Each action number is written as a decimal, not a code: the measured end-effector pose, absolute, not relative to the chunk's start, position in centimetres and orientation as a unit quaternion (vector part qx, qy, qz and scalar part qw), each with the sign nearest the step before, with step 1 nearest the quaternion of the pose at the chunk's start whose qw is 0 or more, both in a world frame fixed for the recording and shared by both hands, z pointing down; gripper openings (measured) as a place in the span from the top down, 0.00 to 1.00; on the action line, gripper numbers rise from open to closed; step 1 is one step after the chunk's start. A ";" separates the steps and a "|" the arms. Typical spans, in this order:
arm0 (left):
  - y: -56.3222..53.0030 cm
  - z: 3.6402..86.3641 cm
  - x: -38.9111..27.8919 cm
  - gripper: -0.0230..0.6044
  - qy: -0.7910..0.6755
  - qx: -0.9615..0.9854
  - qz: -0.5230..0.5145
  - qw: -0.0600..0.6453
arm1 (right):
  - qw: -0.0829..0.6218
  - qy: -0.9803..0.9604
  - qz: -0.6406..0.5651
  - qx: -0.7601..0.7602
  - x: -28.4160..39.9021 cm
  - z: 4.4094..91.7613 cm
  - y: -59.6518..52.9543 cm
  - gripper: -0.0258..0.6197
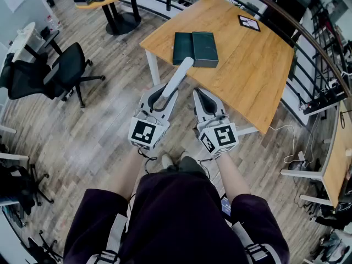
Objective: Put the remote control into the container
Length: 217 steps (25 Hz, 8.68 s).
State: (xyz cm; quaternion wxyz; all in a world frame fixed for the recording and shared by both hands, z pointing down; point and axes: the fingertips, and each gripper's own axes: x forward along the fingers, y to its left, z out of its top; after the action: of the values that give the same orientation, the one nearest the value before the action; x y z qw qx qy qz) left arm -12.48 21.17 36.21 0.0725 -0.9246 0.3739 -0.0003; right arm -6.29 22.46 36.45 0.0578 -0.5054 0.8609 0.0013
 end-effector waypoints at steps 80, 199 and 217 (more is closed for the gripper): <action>-8.3 39.4 -2.2 0.79 0.419 -0.905 -0.051 0.056 | 0.062 0.879 -0.034 -0.471 4.3 39.9 -7.7 0.93; -27.1 57.7 1.1 0.74 0.457 -0.857 -0.213 -0.108 | -0.017 0.849 -0.136 -0.511 6.3 54.2 -25.1 0.93; -26.9 39.0 1.0 0.93 0.445 -0.890 -0.067 0.071 | 0.040 0.849 -0.027 -0.526 5.7 40.1 -26.6 0.93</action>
State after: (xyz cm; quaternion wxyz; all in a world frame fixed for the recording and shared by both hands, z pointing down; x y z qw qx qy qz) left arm 1.03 -26.93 39.01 0.0710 -0.8904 0.4446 -0.0666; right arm 5.69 -26.59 40.11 0.0399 -0.5255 0.8494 -0.0270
